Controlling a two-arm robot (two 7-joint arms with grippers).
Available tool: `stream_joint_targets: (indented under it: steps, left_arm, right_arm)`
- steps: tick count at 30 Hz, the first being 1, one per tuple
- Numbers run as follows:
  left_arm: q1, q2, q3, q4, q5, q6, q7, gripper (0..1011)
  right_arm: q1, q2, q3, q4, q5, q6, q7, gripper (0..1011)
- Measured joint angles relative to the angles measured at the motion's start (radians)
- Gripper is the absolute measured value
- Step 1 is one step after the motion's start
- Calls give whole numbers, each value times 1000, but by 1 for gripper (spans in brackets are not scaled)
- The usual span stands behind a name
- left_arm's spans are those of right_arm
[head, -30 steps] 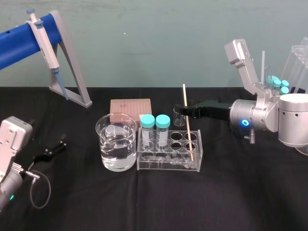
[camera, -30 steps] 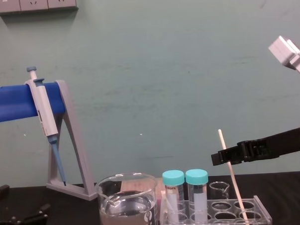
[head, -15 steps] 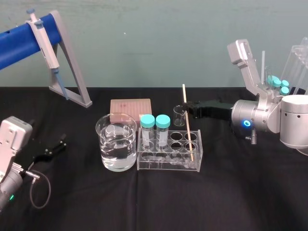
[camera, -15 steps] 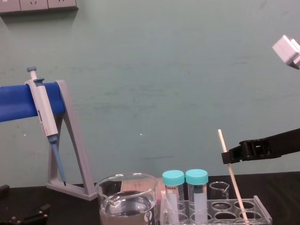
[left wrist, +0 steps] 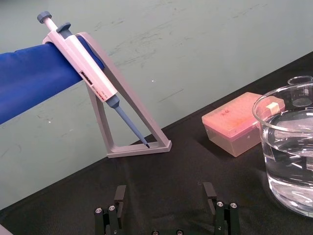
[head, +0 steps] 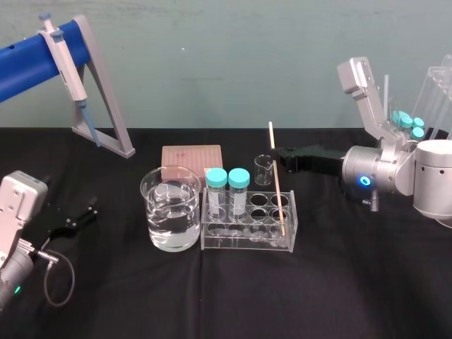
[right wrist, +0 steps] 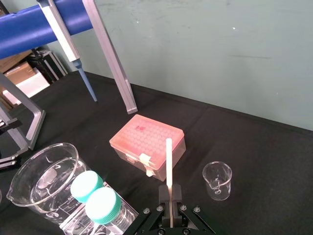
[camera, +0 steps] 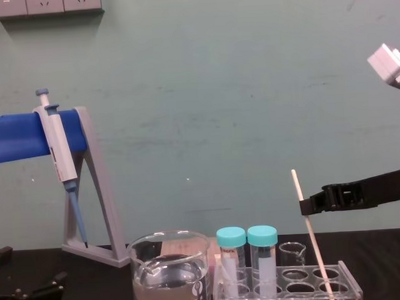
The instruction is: Hold the thermometer with one hand and immerse one end into the beaker, then reinsert it into the test tube rack.
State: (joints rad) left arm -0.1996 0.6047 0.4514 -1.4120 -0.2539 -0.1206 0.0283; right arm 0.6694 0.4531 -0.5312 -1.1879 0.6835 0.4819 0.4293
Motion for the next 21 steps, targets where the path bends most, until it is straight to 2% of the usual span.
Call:
stream_joint_targets:
  steps: [9, 15, 21]
  left_arm:
    - [0, 0, 0, 0, 0, 0, 0, 1004]
    - [0, 0, 0, 0, 0, 0, 0, 1004]
    - [0, 0, 0, 0, 0, 0, 0, 1004]
  right_arm:
    - [-19, 13, 17, -35, 8, -13, -9, 31]
    - [-46, 34, 33, -92, 14, -37, -18, 31]
    - [-77, 63, 46, -163, 2, -88, -24, 31]
